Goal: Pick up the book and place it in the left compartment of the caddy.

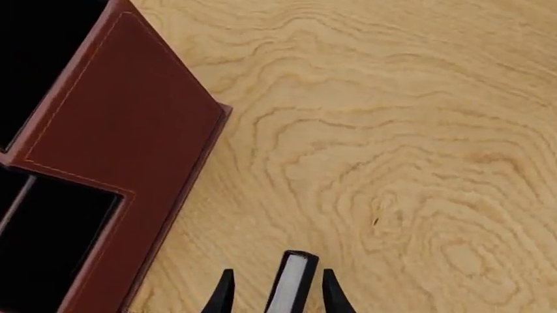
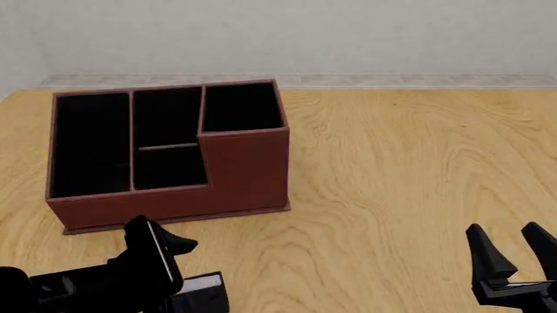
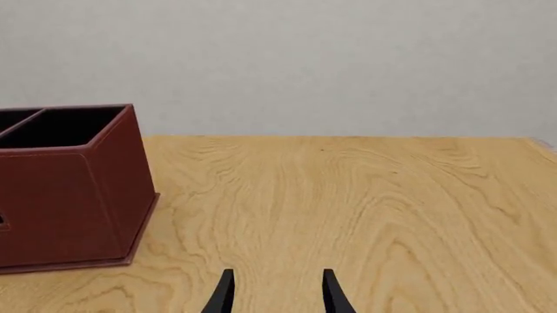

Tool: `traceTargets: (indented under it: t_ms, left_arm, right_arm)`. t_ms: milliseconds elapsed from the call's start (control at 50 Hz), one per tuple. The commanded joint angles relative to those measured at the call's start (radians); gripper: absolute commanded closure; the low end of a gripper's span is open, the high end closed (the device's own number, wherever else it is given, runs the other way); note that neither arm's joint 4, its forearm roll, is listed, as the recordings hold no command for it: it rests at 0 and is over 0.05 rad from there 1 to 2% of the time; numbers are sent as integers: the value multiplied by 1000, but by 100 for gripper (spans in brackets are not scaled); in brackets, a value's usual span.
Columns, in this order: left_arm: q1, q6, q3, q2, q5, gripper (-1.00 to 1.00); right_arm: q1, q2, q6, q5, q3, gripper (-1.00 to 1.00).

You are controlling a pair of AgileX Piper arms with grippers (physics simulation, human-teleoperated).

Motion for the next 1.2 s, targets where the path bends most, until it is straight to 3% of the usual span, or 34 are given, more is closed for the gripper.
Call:
traceTargets:
  t_ms: [20, 380, 1200]
  left_arm:
    - [8, 0, 38, 34, -48, -100]
    - [20, -8, 101, 75, -124, -100]
    - [17, -18, 151, 162, -238, -100]
  right_arm:
    - [0, 10, -5, -7, 0, -100]
    - [2, 8, -8, -4, 0, -100]
    - [1, 0, -9, -1, 0, -100]
